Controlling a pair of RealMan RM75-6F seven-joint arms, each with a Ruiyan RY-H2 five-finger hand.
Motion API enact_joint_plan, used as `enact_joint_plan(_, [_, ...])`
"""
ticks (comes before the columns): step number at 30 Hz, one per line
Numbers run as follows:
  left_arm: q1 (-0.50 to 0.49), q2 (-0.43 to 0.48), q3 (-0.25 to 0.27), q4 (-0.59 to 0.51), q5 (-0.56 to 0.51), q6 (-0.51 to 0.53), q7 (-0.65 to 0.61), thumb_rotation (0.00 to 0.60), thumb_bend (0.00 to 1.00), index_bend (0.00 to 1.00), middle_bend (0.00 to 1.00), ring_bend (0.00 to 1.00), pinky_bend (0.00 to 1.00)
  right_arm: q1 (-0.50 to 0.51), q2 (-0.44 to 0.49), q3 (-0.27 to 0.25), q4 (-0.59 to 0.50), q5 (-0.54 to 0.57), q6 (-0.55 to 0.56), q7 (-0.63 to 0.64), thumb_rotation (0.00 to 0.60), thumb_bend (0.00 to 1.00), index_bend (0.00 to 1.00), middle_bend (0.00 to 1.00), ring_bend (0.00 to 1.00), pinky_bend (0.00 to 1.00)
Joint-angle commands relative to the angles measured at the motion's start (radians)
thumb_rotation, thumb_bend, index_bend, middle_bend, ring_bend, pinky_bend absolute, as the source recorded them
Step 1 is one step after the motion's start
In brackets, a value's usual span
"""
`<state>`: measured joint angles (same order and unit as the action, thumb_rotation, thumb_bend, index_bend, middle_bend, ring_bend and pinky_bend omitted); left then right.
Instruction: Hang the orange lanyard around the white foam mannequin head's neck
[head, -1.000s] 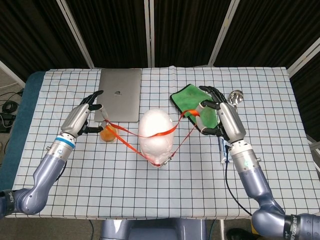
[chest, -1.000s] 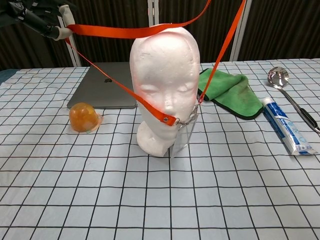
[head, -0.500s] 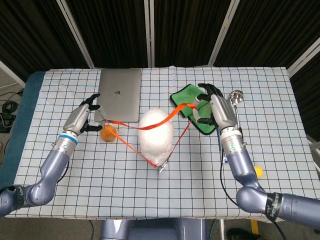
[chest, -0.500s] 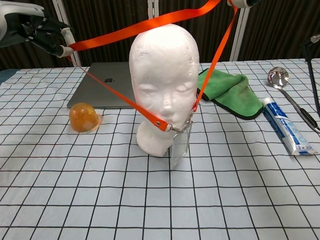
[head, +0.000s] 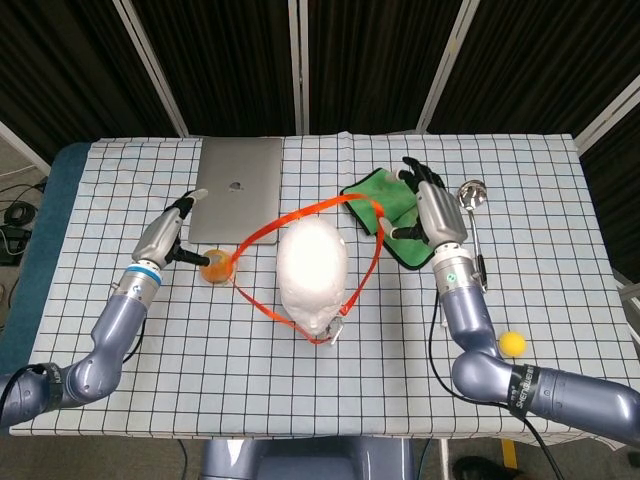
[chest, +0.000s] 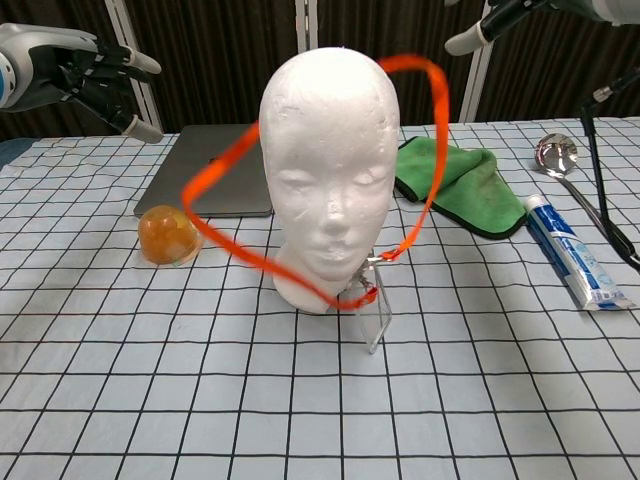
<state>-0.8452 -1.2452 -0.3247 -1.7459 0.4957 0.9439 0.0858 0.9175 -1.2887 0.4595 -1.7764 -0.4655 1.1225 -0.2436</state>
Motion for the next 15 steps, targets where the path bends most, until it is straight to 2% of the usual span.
enact_joint_plan(1, [0.006,-0.003,-0.001,0.006,0.01,0.007,-0.004,0.6,0.04,0.0,0.0,0.0,0.0,-0.003,0.002,-0.011,0.01,-0.022,0.007,-0.012,0.6,0.07,0.0,0.0,0.0,0.0])
enact_joint_plan(6, [0.018,0.001,-0.005,0.001,0.044,0.025,-0.012,0.6,0.04,0.0,0.0,0.0,0.0,-0.017,0.016,-0.022,0.004,-0.058,0.019,-0.021,0.6,0.07,0.0,0.0,0.0,0.0])
enact_joint_plan(11, [0.049,0.018,0.006,-0.023,0.131,0.07,-0.012,0.6,0.04,0.0,0.0,0.0,0.0,-0.06,0.06,-0.052,-0.033,-0.142,0.043,-0.022,0.6,0.07,0.0,0.0,0.0,0.0])
enact_joint_plan(13, [0.062,0.031,0.017,-0.035,0.164,0.088,-0.004,0.6,0.04,0.0,0.0,0.0,0.0,-0.085,0.085,-0.067,-0.056,-0.175,0.046,-0.013,0.6,0.11,0.0,0.0,0.0,0.0])
enact_joint_plan(15, [0.086,0.053,0.037,-0.055,0.216,0.119,0.008,0.6,0.04,0.0,0.0,0.0,0.0,-0.127,0.124,-0.095,-0.09,-0.229,0.044,0.013,0.6,0.21,0.01,0.0,0.0,0.0])
